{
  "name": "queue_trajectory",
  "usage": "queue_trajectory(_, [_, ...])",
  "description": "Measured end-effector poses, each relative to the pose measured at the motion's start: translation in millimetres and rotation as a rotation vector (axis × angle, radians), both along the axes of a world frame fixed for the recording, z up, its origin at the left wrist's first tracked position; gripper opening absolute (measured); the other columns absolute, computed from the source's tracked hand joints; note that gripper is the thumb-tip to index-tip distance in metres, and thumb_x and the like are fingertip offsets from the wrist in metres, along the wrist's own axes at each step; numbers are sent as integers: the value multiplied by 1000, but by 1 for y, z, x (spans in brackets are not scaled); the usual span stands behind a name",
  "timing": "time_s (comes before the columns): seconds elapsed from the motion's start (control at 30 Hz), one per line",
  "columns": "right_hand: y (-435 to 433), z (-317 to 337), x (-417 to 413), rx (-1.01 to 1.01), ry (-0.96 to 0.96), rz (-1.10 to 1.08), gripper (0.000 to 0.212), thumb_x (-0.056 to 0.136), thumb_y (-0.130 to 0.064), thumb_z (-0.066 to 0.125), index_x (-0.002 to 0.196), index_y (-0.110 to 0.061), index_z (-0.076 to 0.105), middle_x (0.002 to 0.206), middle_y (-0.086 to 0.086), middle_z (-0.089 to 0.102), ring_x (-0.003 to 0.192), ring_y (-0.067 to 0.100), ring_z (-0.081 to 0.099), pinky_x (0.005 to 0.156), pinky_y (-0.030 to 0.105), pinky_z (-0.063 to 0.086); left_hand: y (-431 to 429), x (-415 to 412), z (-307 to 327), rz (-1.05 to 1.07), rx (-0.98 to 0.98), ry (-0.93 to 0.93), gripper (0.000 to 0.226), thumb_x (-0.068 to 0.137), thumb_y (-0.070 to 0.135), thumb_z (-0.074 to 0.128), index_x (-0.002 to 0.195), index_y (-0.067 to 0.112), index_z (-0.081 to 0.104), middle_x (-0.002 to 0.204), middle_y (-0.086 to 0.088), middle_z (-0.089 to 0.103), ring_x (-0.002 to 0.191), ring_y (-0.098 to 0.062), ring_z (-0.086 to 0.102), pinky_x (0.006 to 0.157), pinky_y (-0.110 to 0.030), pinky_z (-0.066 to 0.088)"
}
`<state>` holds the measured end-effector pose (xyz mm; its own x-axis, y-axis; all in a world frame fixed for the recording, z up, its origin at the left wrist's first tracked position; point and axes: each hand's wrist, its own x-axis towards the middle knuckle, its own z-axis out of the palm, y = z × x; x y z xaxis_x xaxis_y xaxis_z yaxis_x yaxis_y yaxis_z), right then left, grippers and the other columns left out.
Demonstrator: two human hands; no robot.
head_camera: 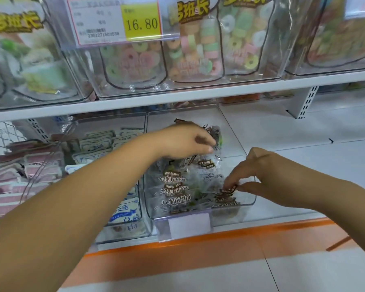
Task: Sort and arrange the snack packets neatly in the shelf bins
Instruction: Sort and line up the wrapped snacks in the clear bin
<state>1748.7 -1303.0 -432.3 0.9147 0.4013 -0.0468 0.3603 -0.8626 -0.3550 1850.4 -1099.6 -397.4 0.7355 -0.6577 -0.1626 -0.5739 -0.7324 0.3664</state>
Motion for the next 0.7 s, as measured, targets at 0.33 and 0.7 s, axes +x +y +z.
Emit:
queue_trajectory(0.33, [-4, -5, 4, 6, 55, 25, 20, 95, -39, 52, 107, -49, 64, 105, -24, 62, 97, -1, 38, 87, 21, 38, -35, 33, -62, -64, 647, -223, 71, 80, 71, 53, 127, 18, 54, 119, -1, 57, 103, -21, 55, 82, -36, 49])
queue_trajectory(0.7, [0, -4, 1, 52, 66, -1, 18, 95, -36, 53, 103, -49, 64, 99, -24, 60, 98, -3, 39, 82, 16, 37, -30, 25, -63, -6, 369, 40, 45, 86, 53, 61, 115, 19, 58, 111, 0, 60, 97, -18, 57, 76, -31, 45])
